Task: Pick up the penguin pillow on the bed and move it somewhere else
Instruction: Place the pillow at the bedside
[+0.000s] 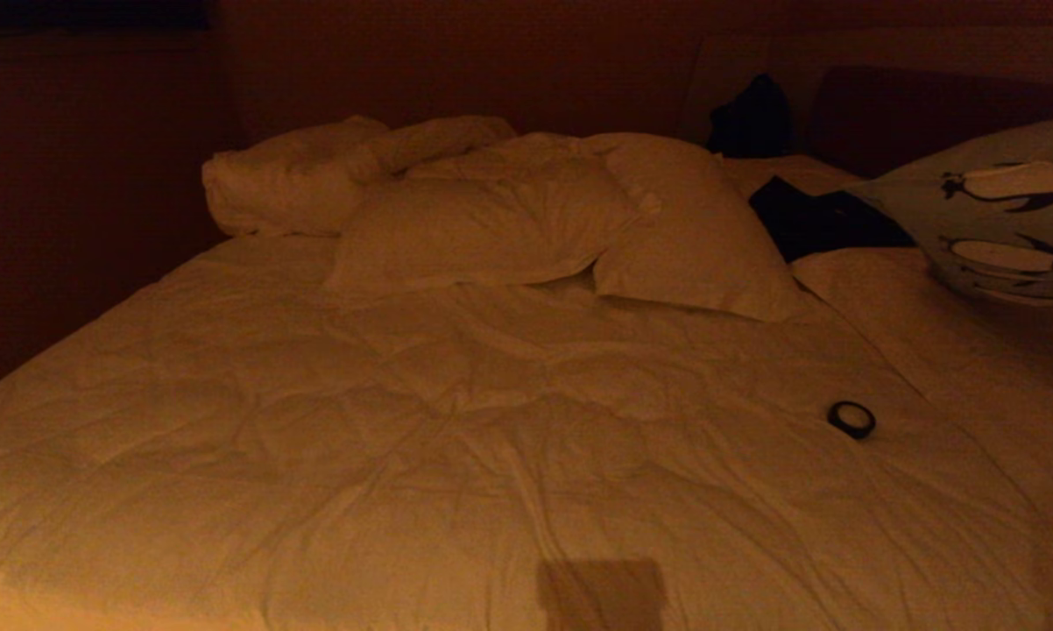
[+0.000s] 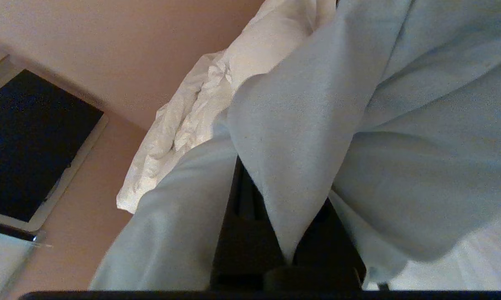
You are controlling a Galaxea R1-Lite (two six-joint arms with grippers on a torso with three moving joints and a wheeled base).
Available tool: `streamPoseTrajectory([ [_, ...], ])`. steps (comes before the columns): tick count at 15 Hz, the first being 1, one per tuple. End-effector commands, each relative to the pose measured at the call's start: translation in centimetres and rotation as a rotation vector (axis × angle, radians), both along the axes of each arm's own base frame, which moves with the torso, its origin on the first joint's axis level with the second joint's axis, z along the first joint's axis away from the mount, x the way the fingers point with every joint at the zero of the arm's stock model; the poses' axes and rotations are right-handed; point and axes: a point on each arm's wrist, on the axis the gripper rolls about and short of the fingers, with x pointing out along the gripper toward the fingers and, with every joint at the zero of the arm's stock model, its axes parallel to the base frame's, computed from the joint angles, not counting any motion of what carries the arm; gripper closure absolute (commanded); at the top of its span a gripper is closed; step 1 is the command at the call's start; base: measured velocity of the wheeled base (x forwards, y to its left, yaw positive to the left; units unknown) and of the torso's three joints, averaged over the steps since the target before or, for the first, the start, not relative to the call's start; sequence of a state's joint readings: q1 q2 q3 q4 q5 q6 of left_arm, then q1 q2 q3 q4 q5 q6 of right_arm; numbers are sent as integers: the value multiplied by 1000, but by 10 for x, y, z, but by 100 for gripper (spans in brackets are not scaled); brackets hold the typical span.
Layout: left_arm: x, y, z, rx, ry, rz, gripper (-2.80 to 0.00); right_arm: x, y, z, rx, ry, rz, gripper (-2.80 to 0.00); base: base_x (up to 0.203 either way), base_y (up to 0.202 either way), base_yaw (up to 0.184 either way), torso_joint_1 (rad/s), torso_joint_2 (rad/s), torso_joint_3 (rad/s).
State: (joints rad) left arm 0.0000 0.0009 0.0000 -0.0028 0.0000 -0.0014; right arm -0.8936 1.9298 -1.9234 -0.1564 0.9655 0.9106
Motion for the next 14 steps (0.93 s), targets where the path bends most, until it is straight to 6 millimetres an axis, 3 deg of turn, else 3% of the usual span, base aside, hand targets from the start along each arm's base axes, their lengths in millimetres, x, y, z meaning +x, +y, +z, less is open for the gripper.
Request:
streamPoseTrajectory([
  [1,0,0,-1,0,3,0,0,1,-3,-3,8,3,1,0,0,0,0,0,0,0],
  [7,0,0,-1,0,3,0,0,12,-16,-20,34,25,5,0,0,0,0,0,0,0],
  [14,0,0,-1,0,3,1,0,14,-16,-29,20,52,197,0,0,0,0,0,0,0],
])
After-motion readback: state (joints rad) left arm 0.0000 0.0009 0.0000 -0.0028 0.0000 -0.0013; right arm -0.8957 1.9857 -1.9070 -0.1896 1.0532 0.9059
